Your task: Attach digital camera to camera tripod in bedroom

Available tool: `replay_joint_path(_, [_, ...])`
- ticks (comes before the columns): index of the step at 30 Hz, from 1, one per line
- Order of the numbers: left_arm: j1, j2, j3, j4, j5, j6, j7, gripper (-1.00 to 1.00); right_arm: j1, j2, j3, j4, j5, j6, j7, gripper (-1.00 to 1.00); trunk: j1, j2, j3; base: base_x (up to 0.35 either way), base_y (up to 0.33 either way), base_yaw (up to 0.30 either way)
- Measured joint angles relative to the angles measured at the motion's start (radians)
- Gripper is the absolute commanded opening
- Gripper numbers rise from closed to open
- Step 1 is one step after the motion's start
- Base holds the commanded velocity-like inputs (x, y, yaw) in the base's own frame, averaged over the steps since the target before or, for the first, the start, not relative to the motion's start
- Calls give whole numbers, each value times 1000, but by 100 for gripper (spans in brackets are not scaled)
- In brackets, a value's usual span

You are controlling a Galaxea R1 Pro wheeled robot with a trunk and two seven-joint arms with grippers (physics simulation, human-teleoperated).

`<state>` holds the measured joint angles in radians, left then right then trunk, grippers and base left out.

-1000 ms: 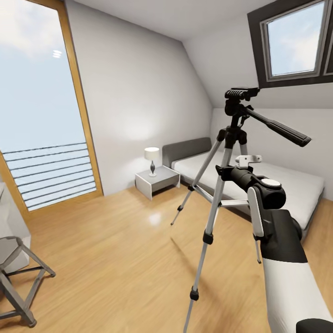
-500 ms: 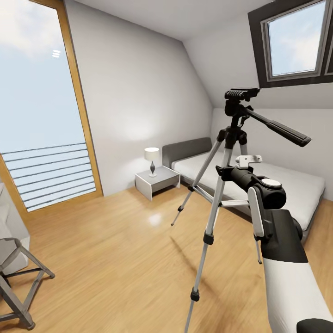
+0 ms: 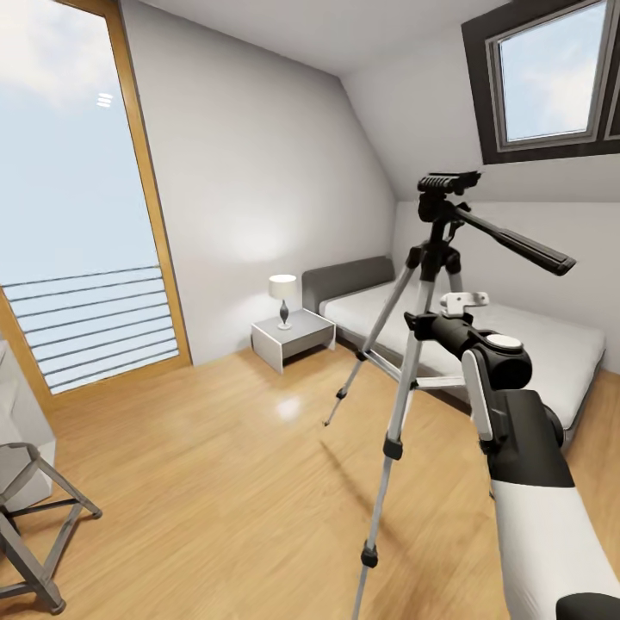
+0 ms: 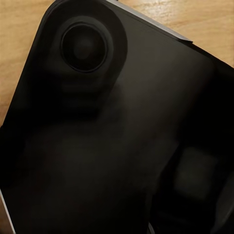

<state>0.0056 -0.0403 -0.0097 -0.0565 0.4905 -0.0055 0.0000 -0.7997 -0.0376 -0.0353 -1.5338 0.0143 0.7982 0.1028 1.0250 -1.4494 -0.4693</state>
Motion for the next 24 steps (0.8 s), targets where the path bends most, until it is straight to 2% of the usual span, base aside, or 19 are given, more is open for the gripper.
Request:
replay_joint_path(7, [0, 0, 0, 0, 0, 0, 0, 100, 0, 0, 0, 63, 76, -57, -3, -100, 0, 0, 0, 0, 0, 0])
replay_joint_path(10, [0, 1, 0, 0, 0, 0, 0, 100, 0, 2, 0, 113, 135, -118, 0, -100, 0, 0, 0, 0, 0, 0])
replay_joint_path(15, [0, 1, 0, 0, 0, 0, 0, 100, 0, 3, 0, 167, 150, -161, 2, -100, 0, 0, 0, 0, 0, 0])
replay_joint_path(24, [0, 0, 0, 0, 0, 0, 0, 100, 0, 3, -1, 204, 158, -184, 6, -100, 0, 0, 0, 0, 0, 0])
